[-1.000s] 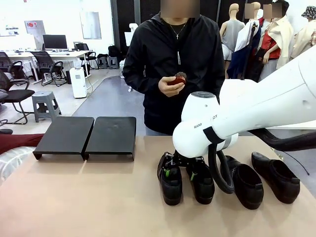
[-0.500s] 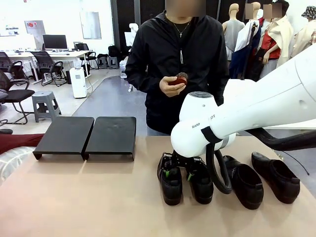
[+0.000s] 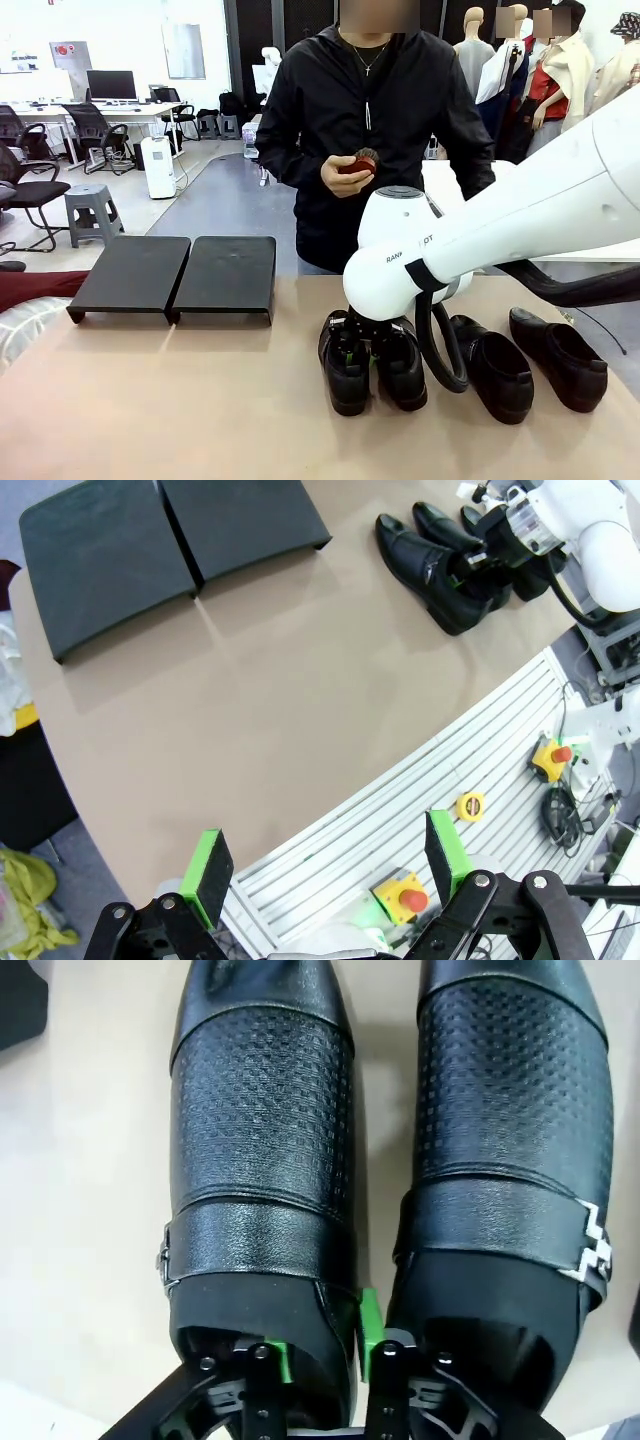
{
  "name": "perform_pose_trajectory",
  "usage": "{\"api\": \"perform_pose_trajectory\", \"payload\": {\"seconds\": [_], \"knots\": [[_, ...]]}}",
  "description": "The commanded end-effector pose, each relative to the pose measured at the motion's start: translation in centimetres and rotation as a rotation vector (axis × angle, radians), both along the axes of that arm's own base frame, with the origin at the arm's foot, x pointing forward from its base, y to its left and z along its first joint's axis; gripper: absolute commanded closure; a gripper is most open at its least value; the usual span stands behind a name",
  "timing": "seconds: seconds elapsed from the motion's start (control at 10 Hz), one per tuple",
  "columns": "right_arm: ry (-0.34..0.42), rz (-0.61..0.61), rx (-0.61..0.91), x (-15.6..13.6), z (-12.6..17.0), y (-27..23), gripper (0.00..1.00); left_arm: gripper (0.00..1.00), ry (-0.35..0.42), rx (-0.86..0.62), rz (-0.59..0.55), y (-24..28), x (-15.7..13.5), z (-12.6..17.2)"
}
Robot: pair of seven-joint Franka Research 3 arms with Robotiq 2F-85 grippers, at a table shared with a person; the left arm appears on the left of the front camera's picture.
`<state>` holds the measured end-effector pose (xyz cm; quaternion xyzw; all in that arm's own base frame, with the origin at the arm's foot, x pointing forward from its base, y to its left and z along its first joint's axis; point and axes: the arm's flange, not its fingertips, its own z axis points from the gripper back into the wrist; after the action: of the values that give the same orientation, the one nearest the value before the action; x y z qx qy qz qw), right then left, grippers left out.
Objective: Organize the shoes by placing them on the stand.
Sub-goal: Pick up one Shoe and place it in the middle of the table.
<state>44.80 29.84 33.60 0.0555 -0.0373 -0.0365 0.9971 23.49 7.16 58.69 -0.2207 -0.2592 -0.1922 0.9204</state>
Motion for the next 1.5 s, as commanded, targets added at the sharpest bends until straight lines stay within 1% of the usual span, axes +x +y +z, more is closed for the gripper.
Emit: {"api": "perform_pose_trajectory", "payload": {"seconds": [0.0,0.6,0.7,0.8,0.9,1.0,1.1,1.2,1.3,1.4], "knots": [[-0.008,-0.028,-0.033,0.6,-0.2,0.7,1.00,0.00,0.000,-0.008,-0.016,0.1,0.1,0.1],[-0.020,-0.023,-0.032,0.3,0.2,0.6,1.00,0.00,0.000,-0.008,-0.016,0.1,0.1,0.1],[-0.027,-0.006,-0.022,0.0,0.9,0.6,1.00,0.00,0.000,-0.008,-0.016,0.1,0.1,0.1],[-0.019,0.046,0.012,-0.7,3.0,0.5,1.00,0.00,0.000,-0.008,-0.016,0.1,0.1,0.1],[-0.051,0.062,0.043,-2.9,6.3,-0.3,1.00,0.00,0.000,-0.008,-0.016,0.1,0.1,0.1],[-0.041,0.051,0.078,-6.7,9.8,-1.6,1.00,0.00,0.000,-0.008,-0.016,0.1,0.1,0.1],[-0.056,0.082,0.106,-11.1,12.1,-2.8,1.00,0.00,0.000,-0.008,-0.016,0.1,0.1,0.1],[-0.080,0.139,0.147,-15.1,12.9,-3.9,1.00,0.00,0.000,-0.008,-0.016,0.1,0.1,0.1],[-0.084,0.134,0.165,-18.2,12.5,-5.2,1.00,0.00,0.000,-0.008,-0.016,0.1,0.1,0.1],[-0.116,0.107,0.199,-19.8,11.3,-6.2,1.00,0.00,0.000,-0.008,-0.016,0.1,0.1,0.1]]}}
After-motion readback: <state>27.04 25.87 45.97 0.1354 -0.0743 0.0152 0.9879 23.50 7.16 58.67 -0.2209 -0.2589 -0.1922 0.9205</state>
